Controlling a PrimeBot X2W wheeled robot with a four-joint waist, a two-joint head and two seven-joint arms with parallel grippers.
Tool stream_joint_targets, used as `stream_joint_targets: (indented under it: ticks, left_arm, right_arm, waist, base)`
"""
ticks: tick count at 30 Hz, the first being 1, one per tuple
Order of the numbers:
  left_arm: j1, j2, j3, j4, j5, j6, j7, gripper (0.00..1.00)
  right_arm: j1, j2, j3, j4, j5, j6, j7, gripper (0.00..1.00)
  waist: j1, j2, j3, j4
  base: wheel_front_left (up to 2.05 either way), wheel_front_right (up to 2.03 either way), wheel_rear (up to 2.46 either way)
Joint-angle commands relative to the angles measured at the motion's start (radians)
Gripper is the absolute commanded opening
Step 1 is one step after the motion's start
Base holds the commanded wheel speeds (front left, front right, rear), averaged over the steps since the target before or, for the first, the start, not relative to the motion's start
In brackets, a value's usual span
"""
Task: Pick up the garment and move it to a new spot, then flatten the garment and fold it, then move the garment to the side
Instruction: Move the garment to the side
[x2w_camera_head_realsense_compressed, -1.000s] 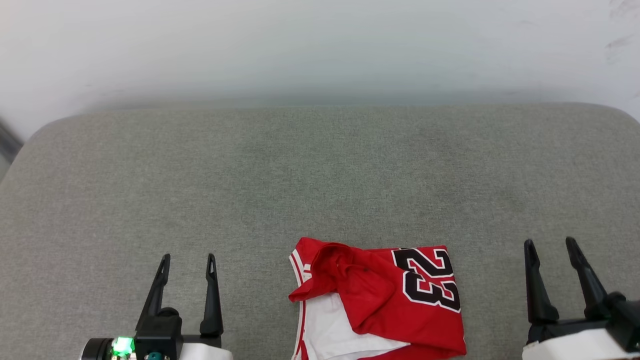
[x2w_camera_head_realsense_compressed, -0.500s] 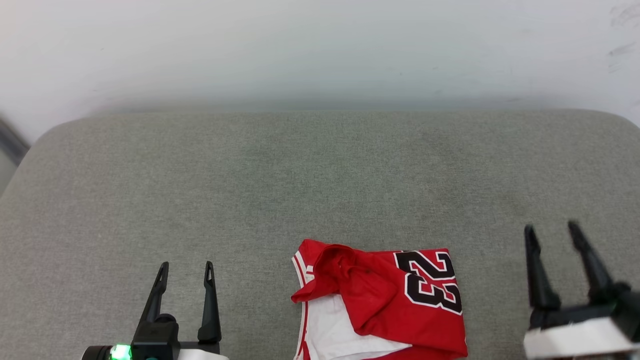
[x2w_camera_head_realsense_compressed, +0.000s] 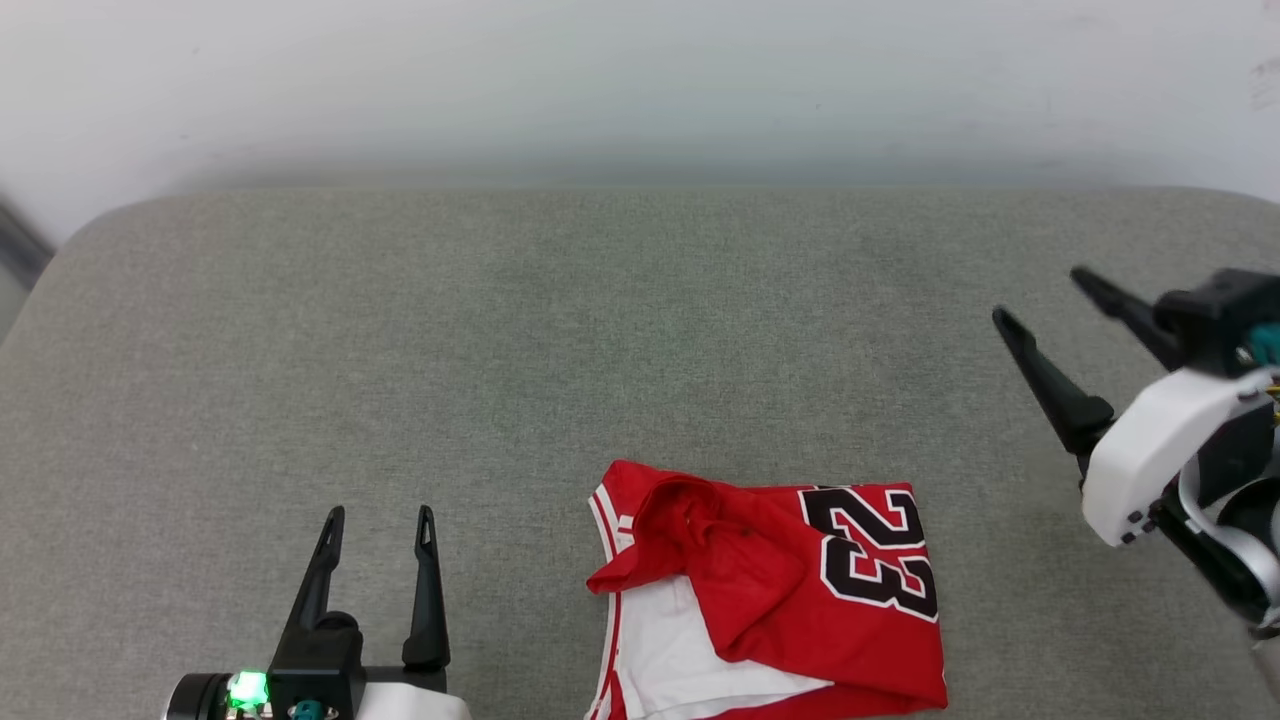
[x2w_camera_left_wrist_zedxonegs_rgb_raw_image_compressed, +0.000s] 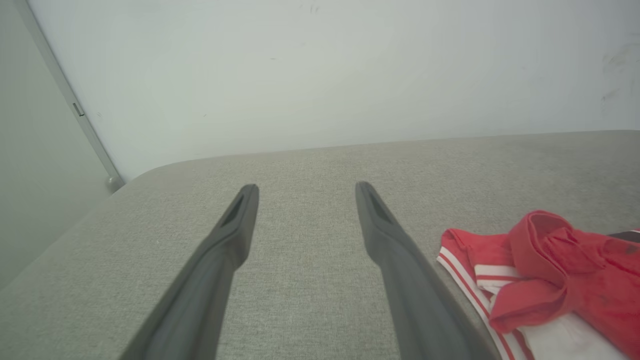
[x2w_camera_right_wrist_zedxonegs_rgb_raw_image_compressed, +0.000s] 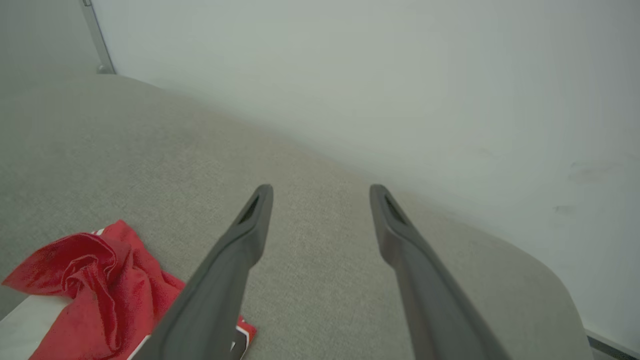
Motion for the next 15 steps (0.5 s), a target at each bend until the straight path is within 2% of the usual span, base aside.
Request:
stream_joint_targets:
  ticks: [1,5,7,10,15]
  left_arm:
    - [-0.012,-0.002,-0.002,0.001,0.008,-0.004,-0.005,1.0]
    - [-0.024,-0.006,-0.006,0.0,0.009,-0.004,-0.005,1.0]
    - [-0.03,-0.007,-0.007,-0.001,0.007,-0.007,-0.005,1.0]
    - [-0.044,-0.01,-0.009,-0.005,0.01,-0.008,-0.005,1.0]
    - [-0.063,-0.014,-0.018,-0.009,0.012,-0.01,-0.005,1.0]
  right_arm:
    - [-0.019,-0.022,0.012,0.008,0.028,-0.001,0.035,1.0]
    - [-0.046,-0.132,0.11,0.041,0.262,-0.001,0.318,1.0]
    - [-0.045,-0.169,0.129,0.051,0.361,-0.001,0.419,1.0]
    - [-0.02,-0.2,0.147,0.079,0.437,-0.001,0.505,1.0]
    - [0.012,-0.172,0.159,0.141,0.53,-0.001,0.542,1.0]
  waist:
    - [0.0,0.0,0.004,0.002]
    - [0.0,0.0,0.021,0.009]
    - [0.0,0.0,0.032,0.013]
    - [0.0,0.0,0.052,0.022]
    - [0.0,0.0,0.094,0.039]
  base:
    - [0.0,0.0,0.0]
    - [0.0,0.0,0.0]
    - [0.0,0.0,0.0]
    - [0.0,0.0,0.0]
    - [0.0,0.0,0.0]
